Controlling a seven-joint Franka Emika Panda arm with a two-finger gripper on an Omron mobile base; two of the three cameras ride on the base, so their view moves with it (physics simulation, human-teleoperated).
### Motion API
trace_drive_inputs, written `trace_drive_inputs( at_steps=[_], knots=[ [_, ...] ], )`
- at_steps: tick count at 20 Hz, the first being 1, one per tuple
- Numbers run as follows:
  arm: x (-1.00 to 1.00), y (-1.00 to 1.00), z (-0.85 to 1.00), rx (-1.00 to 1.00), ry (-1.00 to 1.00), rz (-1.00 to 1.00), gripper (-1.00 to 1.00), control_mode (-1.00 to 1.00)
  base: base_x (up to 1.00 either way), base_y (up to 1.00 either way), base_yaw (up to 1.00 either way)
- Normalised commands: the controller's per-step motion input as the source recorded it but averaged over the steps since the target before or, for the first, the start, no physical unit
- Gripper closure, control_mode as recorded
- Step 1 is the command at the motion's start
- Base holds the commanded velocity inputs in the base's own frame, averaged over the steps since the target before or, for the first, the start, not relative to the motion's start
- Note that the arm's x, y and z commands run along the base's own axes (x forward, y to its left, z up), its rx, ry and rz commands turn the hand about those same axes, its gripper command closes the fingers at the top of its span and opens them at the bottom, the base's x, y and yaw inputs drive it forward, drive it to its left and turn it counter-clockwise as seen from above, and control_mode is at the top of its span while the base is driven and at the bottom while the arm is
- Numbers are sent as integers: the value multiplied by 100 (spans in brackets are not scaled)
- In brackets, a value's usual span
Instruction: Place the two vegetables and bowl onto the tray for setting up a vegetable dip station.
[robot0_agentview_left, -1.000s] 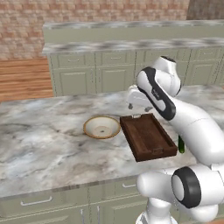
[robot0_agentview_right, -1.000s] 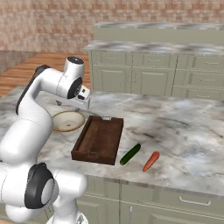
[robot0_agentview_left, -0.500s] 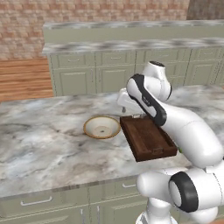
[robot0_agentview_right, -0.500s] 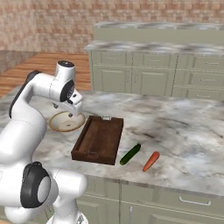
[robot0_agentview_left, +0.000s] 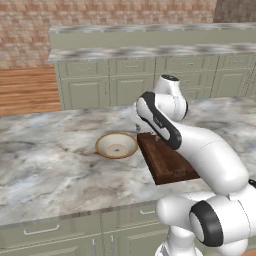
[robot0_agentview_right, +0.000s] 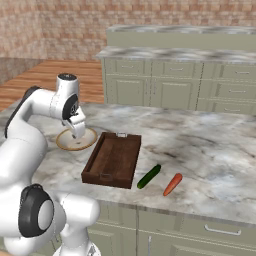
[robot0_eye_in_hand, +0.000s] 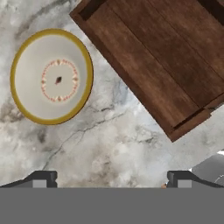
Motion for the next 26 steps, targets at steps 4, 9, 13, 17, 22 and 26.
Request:
trace_drive_inputs(
  at_steps=[4, 9, 13, 17, 22, 26],
  knots=[
    [1, 0, -18, 8, 3, -15, -100, -100, 0, 0, 0],
    [2, 5, -25, 8, 0, -16, -100, -100, 0, 0, 0],
    [5, 0, -23, 11, 1, -14, -100, -100, 0, 0, 0],
    [12, 1, -24, 6, 6, -15, -100, -100, 0, 0, 0],
    [13, 0, -22, 0, 7, -15, -100, -100, 0, 0, 0],
    [14, 0, -21, 0, 1, -8, -100, -100, 0, 0, 0]
  ],
)
